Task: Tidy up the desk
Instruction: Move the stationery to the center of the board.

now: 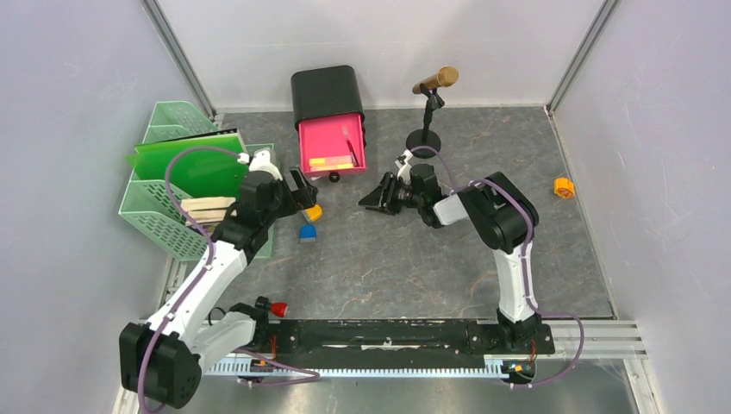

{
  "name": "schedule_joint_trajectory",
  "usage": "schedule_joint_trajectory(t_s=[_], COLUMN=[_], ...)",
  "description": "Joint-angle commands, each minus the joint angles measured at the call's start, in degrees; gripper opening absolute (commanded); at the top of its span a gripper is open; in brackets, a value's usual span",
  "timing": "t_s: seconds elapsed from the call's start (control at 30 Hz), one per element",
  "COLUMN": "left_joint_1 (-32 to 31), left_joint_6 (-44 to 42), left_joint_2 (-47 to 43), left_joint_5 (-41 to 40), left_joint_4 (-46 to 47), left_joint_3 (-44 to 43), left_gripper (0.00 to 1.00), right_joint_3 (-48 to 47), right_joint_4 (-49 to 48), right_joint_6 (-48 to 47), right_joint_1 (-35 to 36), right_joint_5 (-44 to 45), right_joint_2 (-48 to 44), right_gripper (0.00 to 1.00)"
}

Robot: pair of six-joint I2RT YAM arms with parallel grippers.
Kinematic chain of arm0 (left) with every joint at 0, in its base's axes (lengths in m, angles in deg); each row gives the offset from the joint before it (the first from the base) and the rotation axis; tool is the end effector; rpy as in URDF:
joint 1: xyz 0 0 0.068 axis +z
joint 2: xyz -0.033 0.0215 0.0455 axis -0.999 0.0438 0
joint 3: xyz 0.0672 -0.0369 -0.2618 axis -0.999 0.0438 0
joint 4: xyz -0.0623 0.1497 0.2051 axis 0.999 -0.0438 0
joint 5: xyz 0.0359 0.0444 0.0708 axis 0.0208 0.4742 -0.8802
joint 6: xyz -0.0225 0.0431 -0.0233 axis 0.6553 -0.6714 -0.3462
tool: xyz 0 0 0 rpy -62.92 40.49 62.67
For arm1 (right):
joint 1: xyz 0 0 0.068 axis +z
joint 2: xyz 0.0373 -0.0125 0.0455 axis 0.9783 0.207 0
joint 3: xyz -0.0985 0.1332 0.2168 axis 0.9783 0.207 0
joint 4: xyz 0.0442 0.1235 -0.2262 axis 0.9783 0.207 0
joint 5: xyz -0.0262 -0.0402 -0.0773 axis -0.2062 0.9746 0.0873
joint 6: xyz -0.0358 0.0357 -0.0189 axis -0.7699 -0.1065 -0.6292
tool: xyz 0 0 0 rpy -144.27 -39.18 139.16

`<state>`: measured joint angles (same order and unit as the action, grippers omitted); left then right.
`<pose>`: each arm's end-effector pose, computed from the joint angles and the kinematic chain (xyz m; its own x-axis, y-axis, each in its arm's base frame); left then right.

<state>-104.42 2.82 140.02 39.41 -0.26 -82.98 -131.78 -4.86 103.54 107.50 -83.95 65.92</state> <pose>0.2166 -0.0634 0.2713 -0.5196 -0.3439 -0.7821 -0.0163 0.9192 -0.3934 0.3491 0.2194 0.1024 -0.9000 0.2856 -0.3293 -0.1819 0.4404 0.8792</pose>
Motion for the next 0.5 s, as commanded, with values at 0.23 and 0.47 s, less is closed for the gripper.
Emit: schedule_joint_trajectory(t_s=[0.23,0.47], left_joint_1=[0.3,0.3], left_joint_6=[-7.2,-10.5], left_joint_2=[-3.8,-4.6], left_joint_5=[-5.9,-7.7], left_joint_4=[0.7,-1.4], left_joint_3=[-5.6,-6.0], left_gripper=[1.0,1.0], right_joint_3=[-8.1,-20.2], right_joint_4=[-8.9,-9.6], right_joint_6=[15.4,22.7], right_joint_1=[-2.2,-2.4], right_joint_5=[0.9,1.1], right_joint_2=[10.8,20.7], right_gripper=[0.32,0.29])
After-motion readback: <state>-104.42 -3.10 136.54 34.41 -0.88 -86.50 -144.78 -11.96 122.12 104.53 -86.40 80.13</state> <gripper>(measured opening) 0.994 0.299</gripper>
